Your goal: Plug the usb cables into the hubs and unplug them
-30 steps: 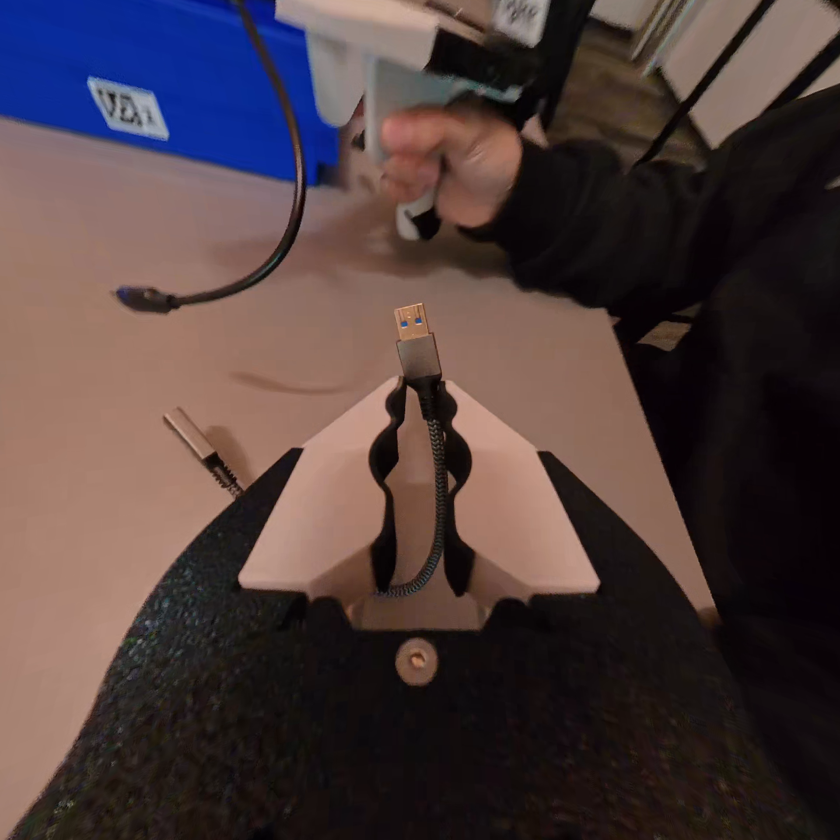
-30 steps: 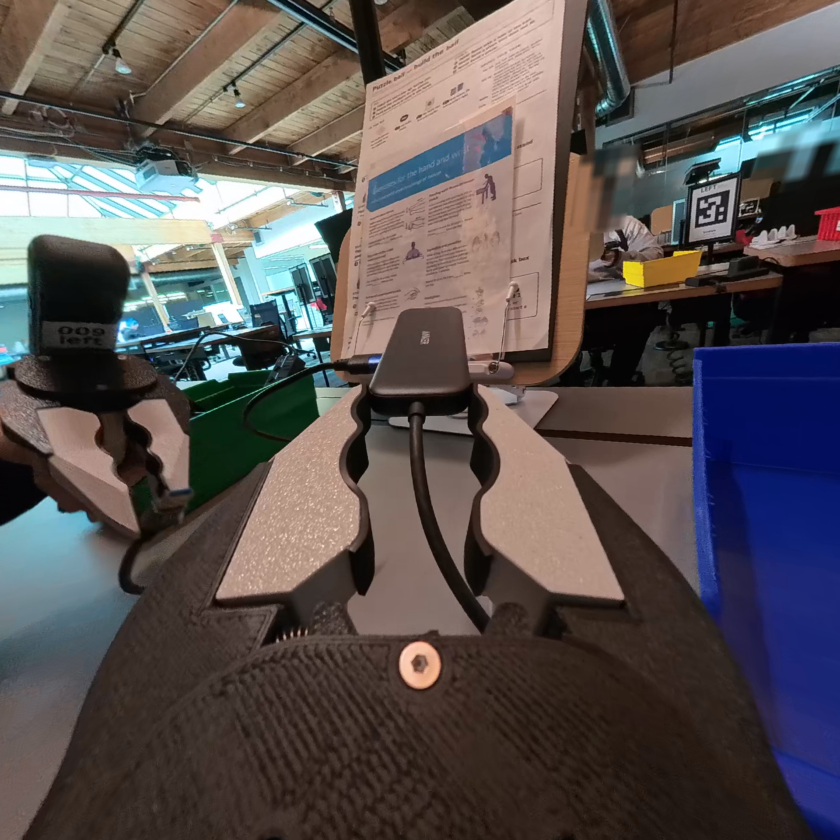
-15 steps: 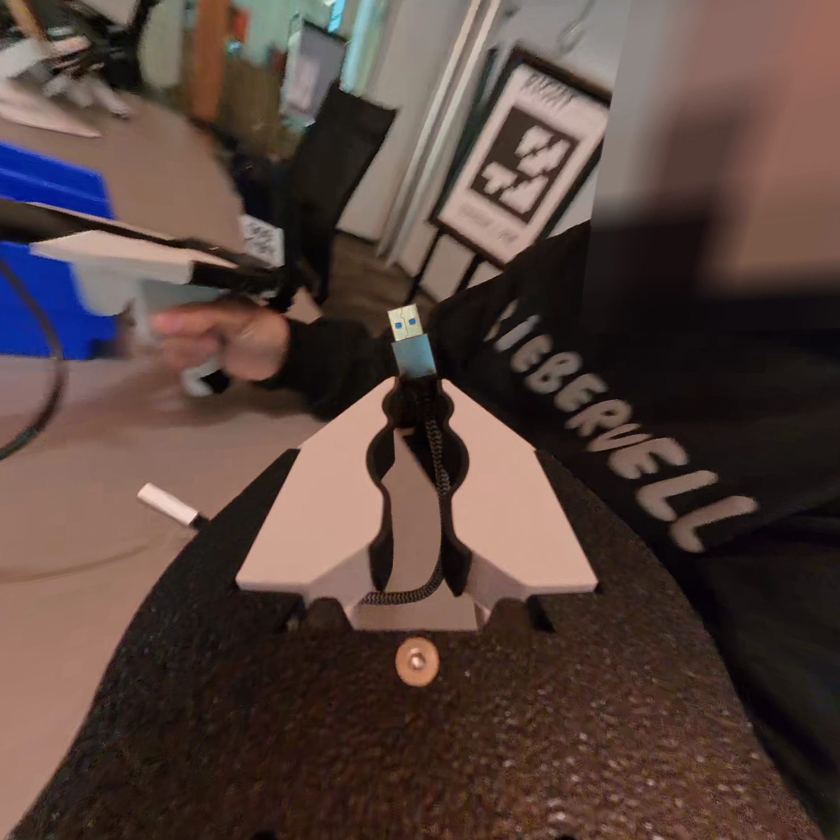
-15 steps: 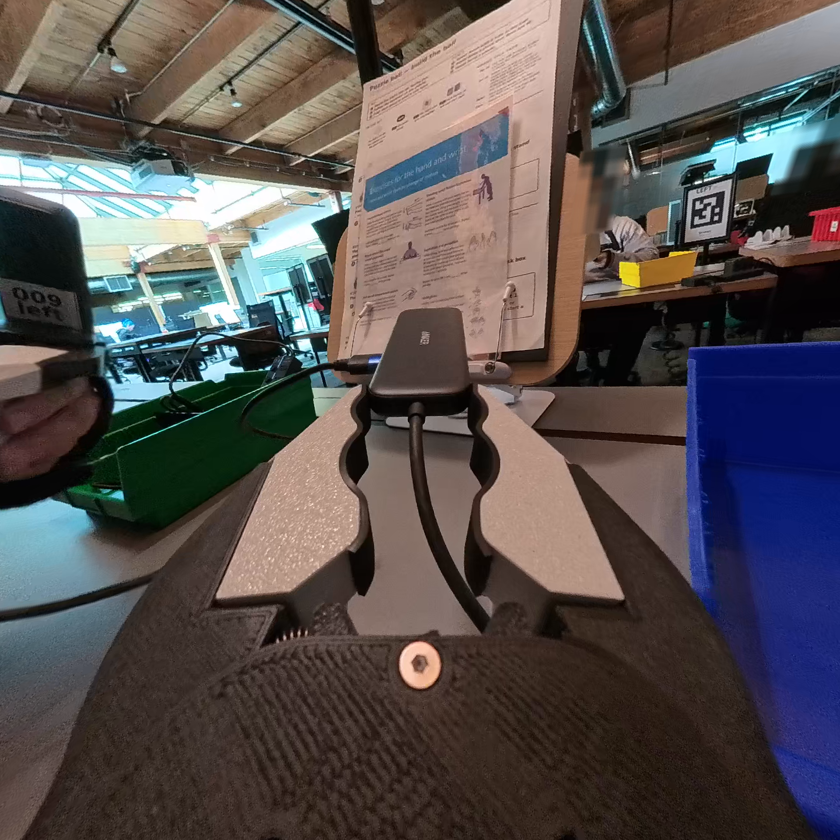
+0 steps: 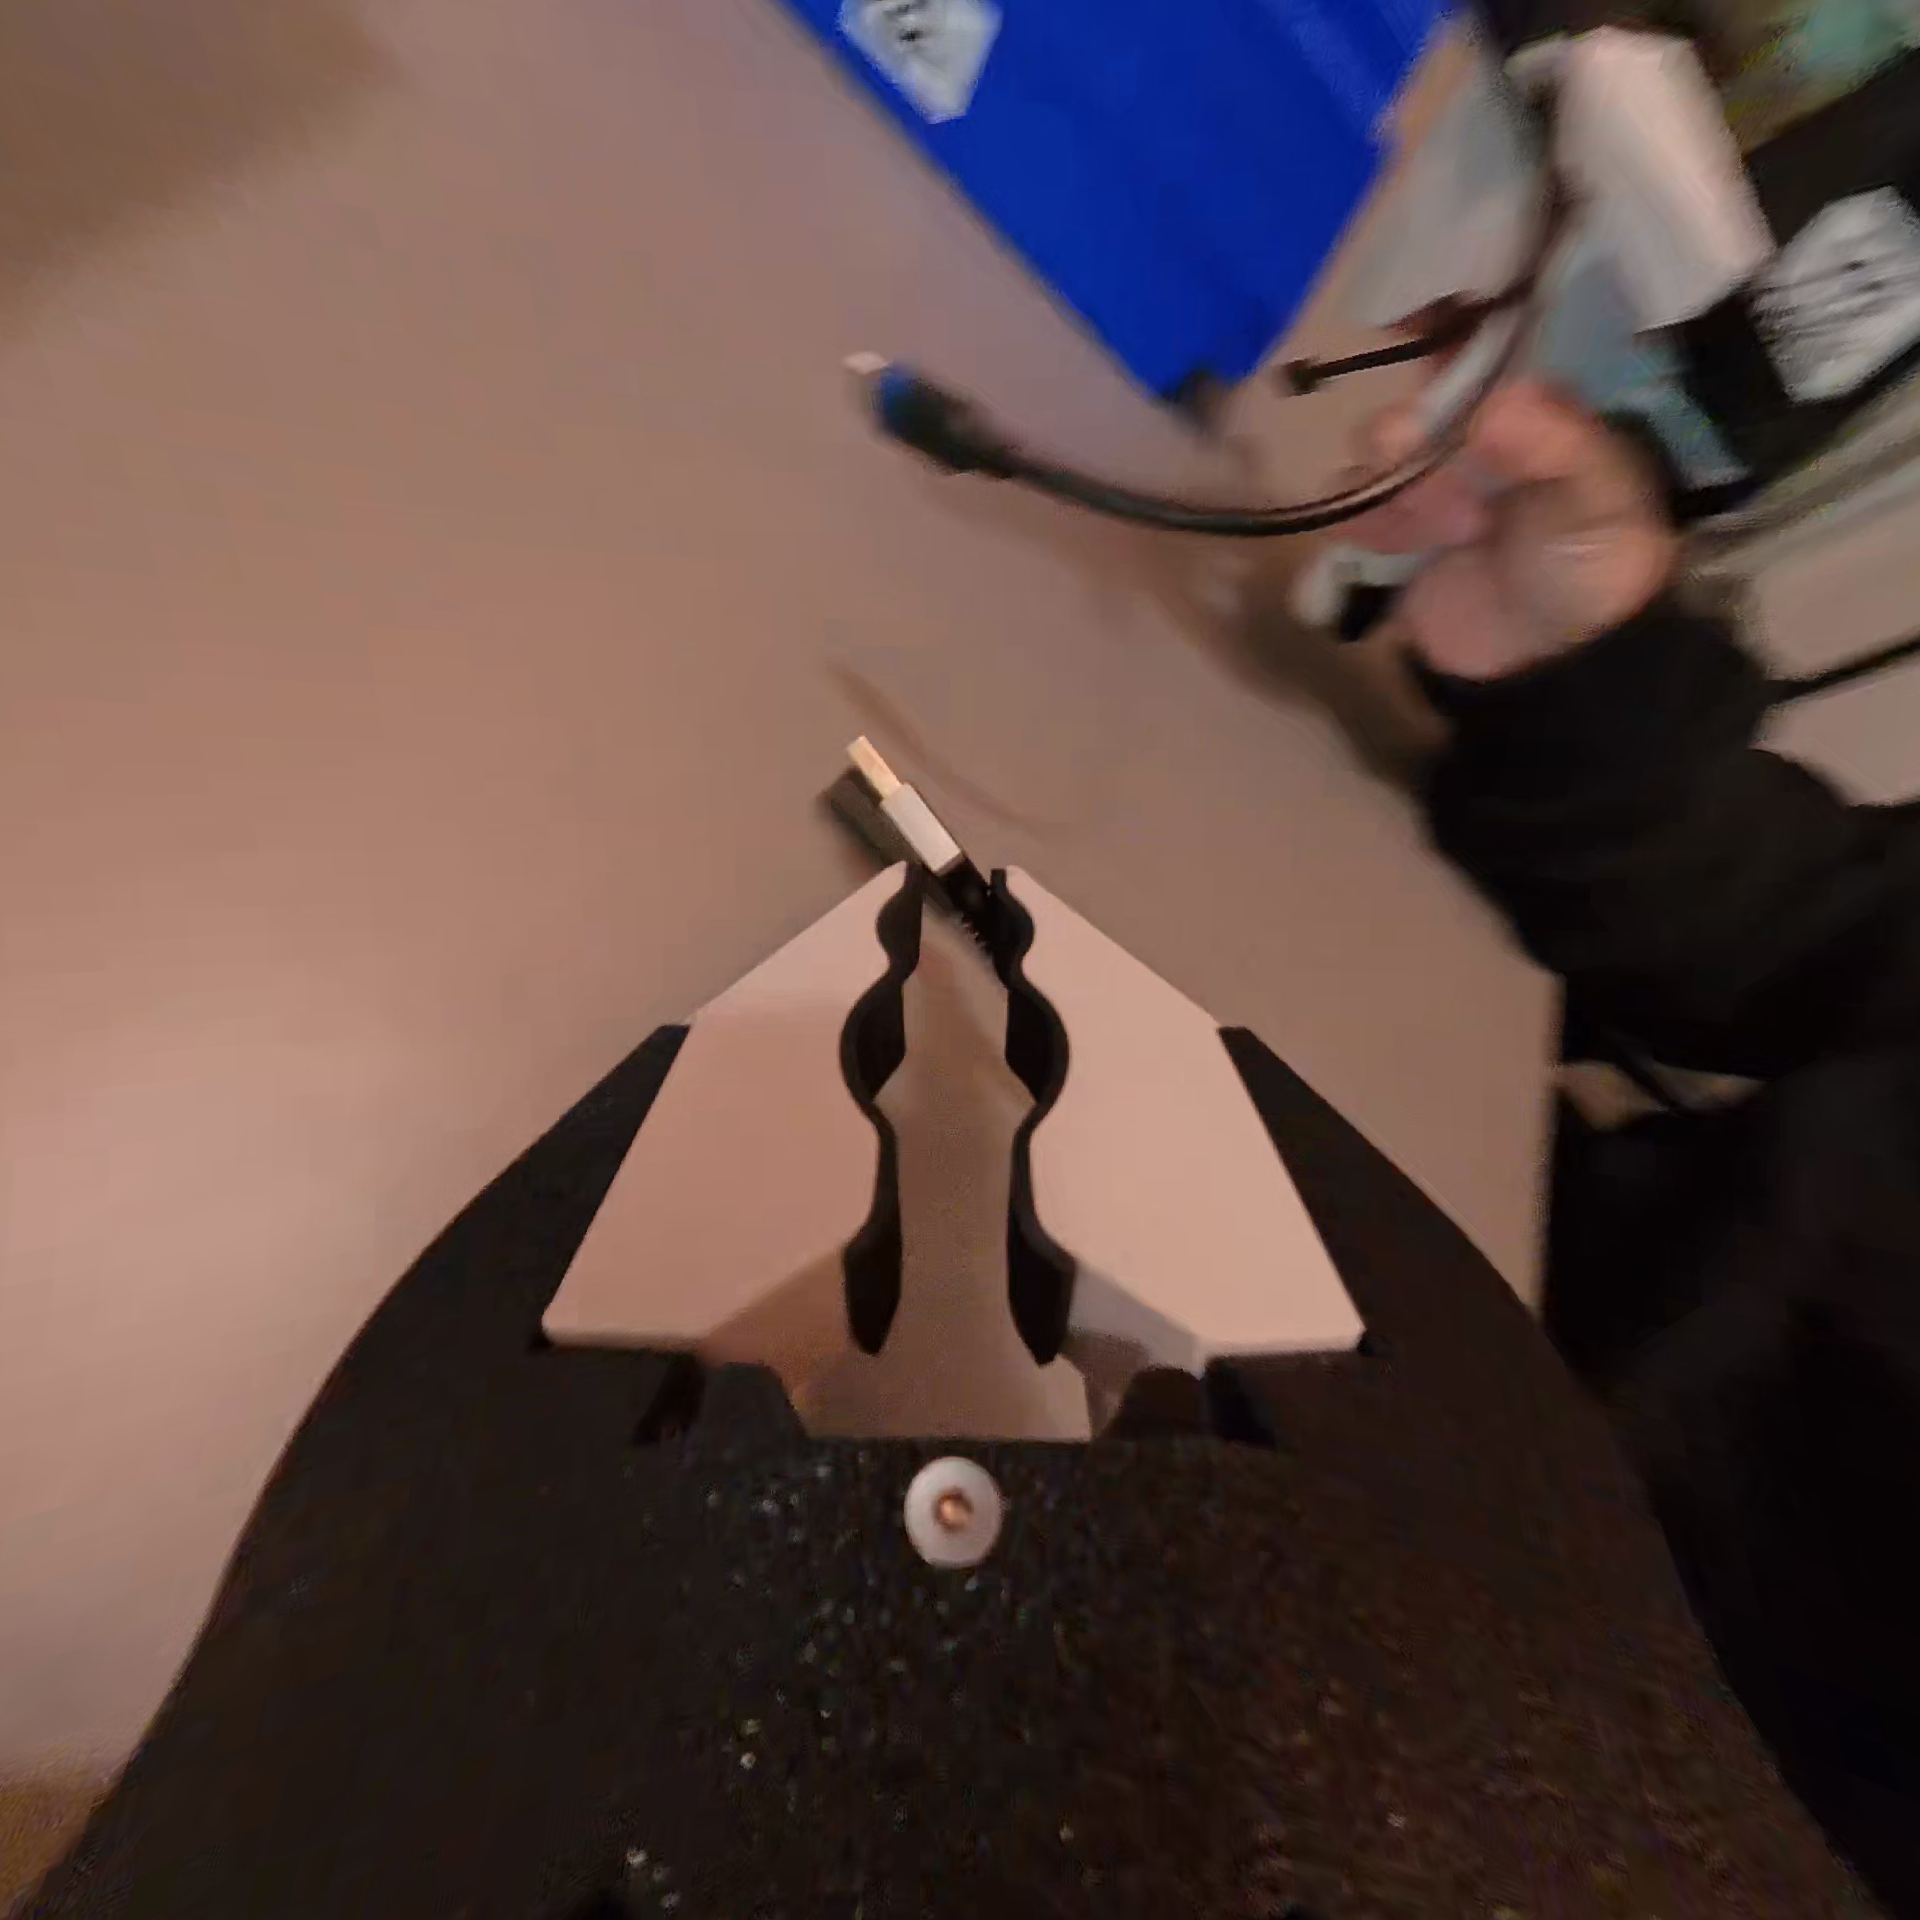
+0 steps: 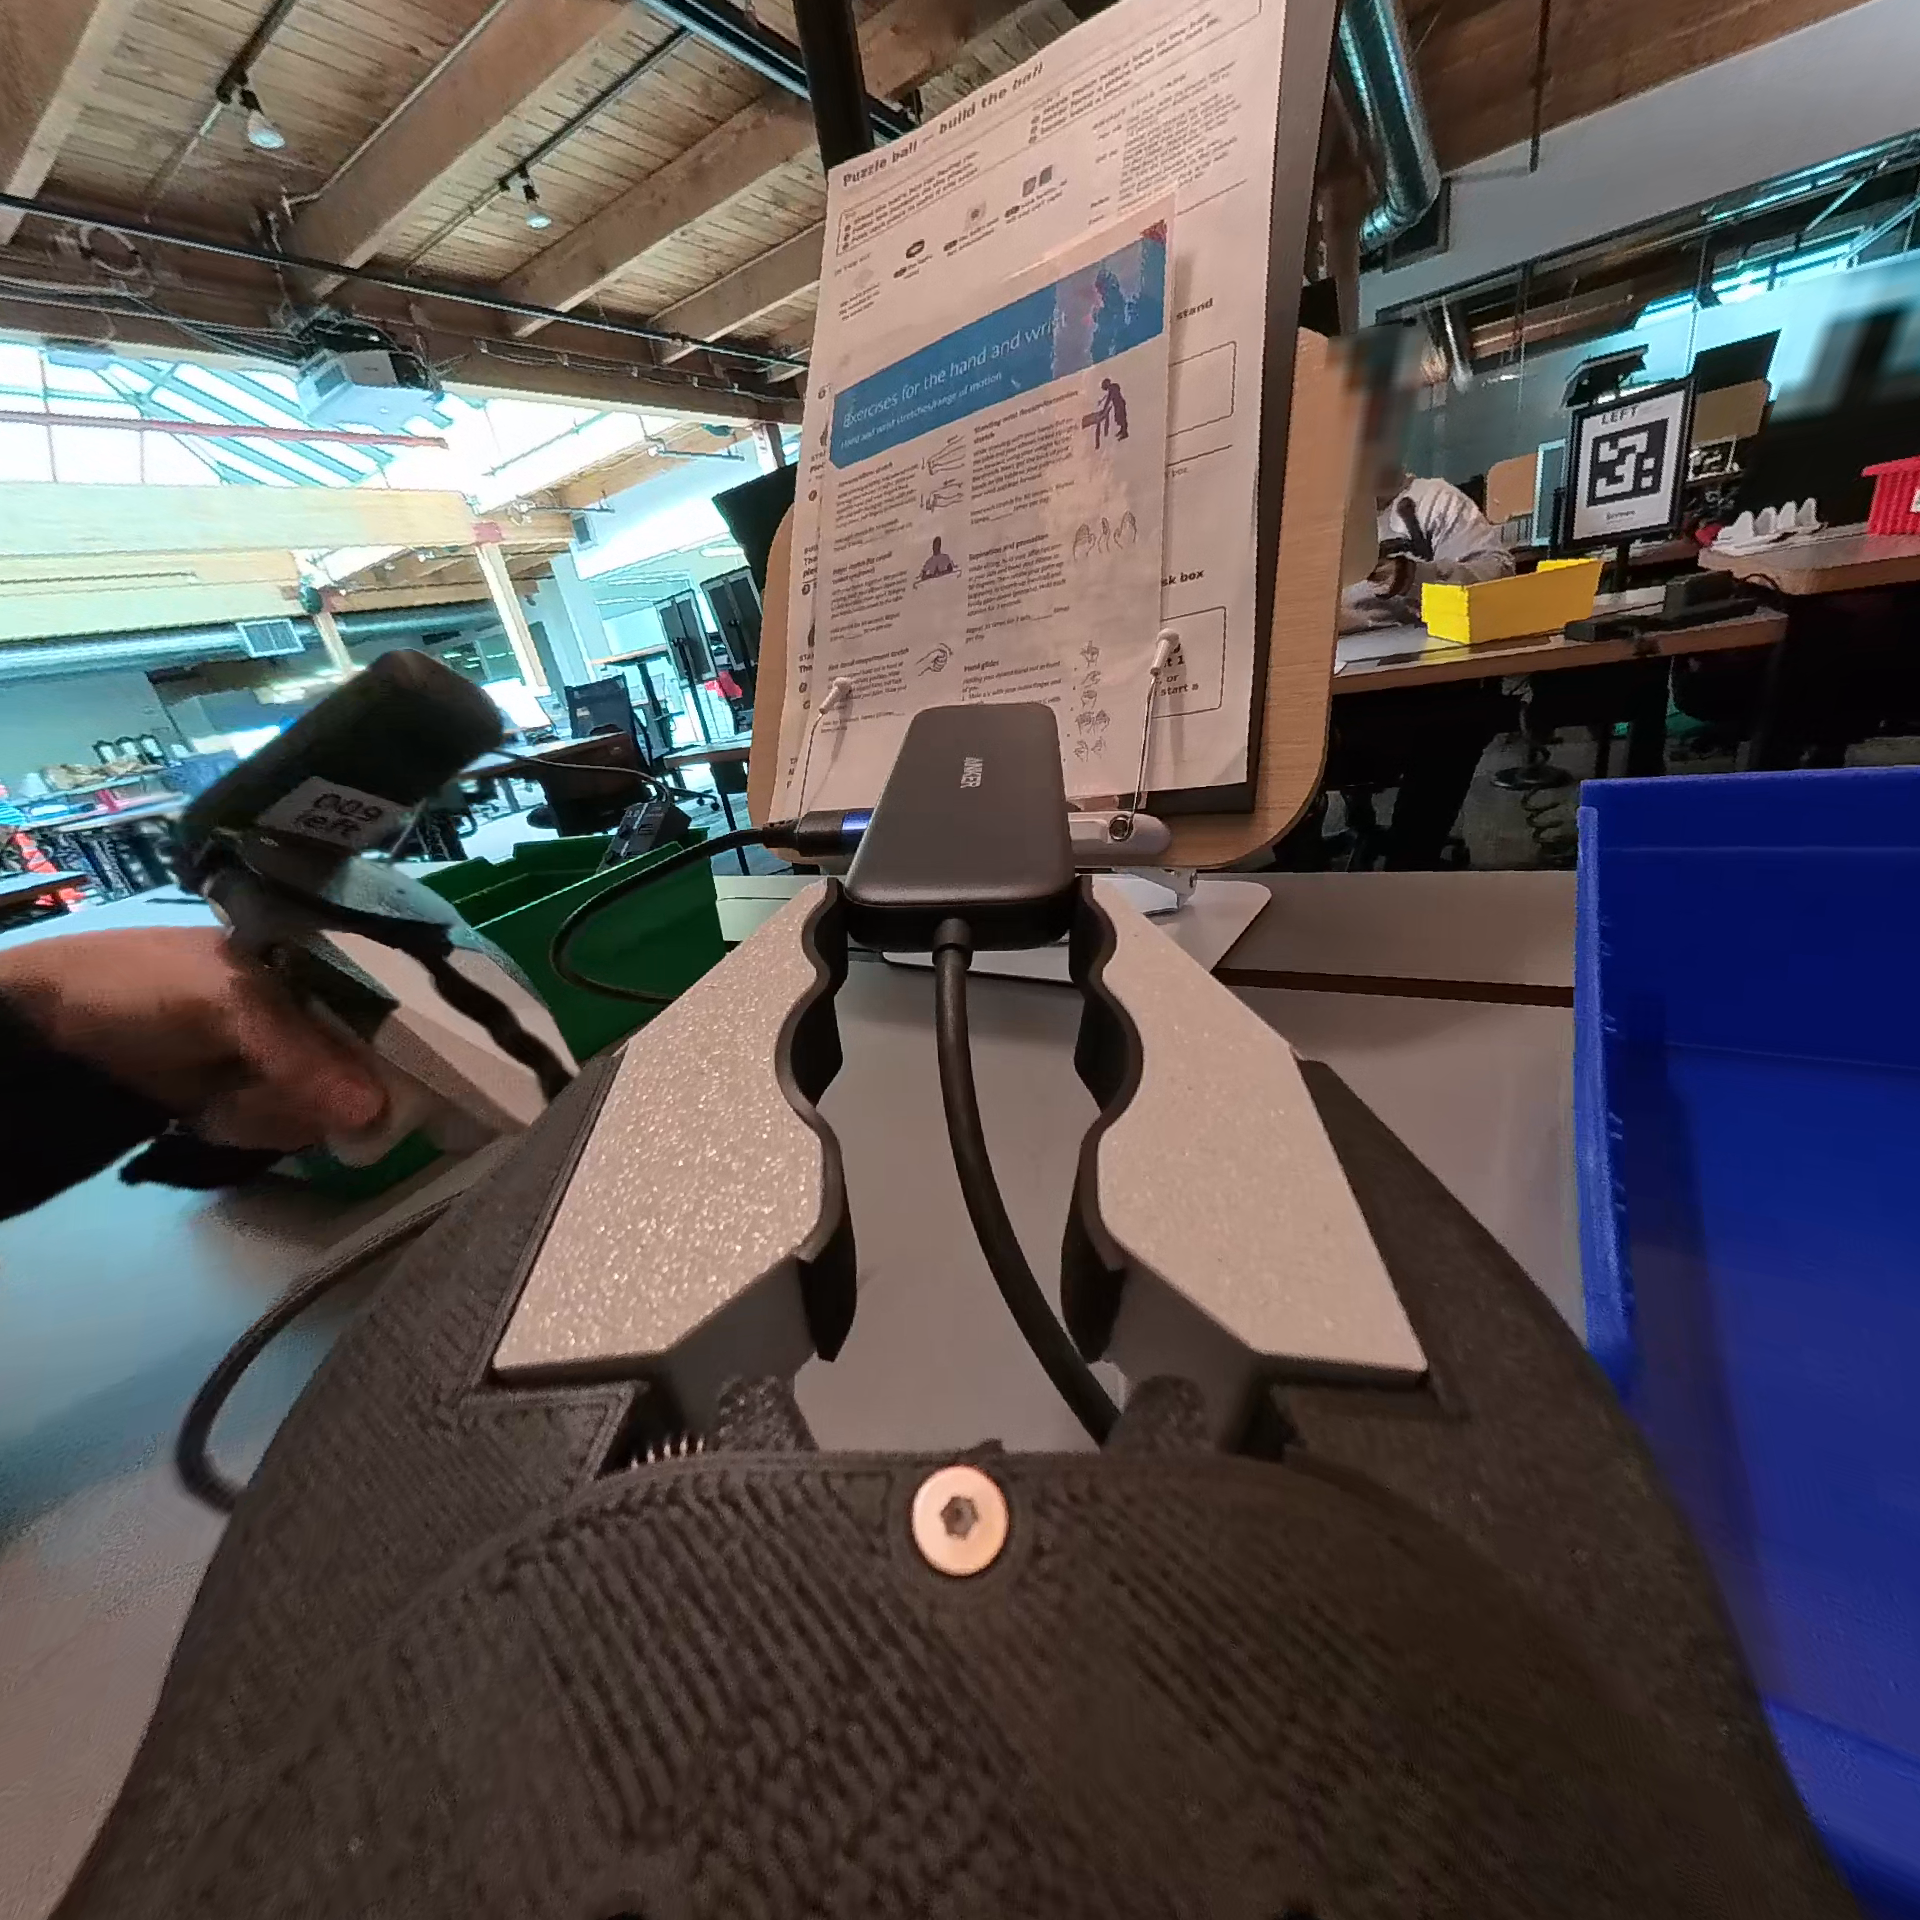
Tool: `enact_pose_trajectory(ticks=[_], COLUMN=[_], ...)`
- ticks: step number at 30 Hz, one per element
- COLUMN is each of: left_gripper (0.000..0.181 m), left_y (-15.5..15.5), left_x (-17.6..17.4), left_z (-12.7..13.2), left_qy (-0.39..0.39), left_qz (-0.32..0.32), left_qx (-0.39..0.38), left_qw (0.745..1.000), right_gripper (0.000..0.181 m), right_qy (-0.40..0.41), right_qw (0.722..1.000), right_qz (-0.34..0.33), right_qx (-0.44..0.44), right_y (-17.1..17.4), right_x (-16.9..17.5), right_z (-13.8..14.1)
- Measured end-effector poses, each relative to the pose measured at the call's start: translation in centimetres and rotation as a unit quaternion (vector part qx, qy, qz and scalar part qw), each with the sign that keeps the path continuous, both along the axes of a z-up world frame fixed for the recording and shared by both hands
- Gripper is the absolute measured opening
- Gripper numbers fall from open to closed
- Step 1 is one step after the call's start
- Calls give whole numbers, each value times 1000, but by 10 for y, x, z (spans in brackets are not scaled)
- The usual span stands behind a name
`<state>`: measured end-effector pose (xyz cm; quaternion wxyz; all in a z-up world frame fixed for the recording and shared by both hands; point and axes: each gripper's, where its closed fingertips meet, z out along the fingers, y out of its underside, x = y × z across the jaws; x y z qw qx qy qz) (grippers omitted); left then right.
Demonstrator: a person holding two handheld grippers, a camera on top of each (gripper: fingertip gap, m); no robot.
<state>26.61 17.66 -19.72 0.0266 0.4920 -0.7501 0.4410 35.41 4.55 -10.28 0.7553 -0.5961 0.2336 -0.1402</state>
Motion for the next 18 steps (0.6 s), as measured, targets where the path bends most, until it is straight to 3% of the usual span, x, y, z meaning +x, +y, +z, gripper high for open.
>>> enact_pose_trajectory(ticks=[3,9,14,18], left_gripper=[14,21,27,21], left_y=[32,42,47,51], left_x=[6,2,-3,3], left_z=[-16,-41,-63,-64], left_qy=[8,44,95,82], left_qz=[59,64,73,85], left_qx=[116,245,292,310], left_qw=[992,967,949,943], right_gripper=[42,42,42,42], right_qy=[-1,-2,-2,-4], right_qw=[1000,1000,1000,1000], right_qz=[2,3,4,7], right_qx=[0,-3,-2,-3], right_y=[1,2,2,3], right_x=[-1,-2,-2,-4], right_z=[0,0,0,1])
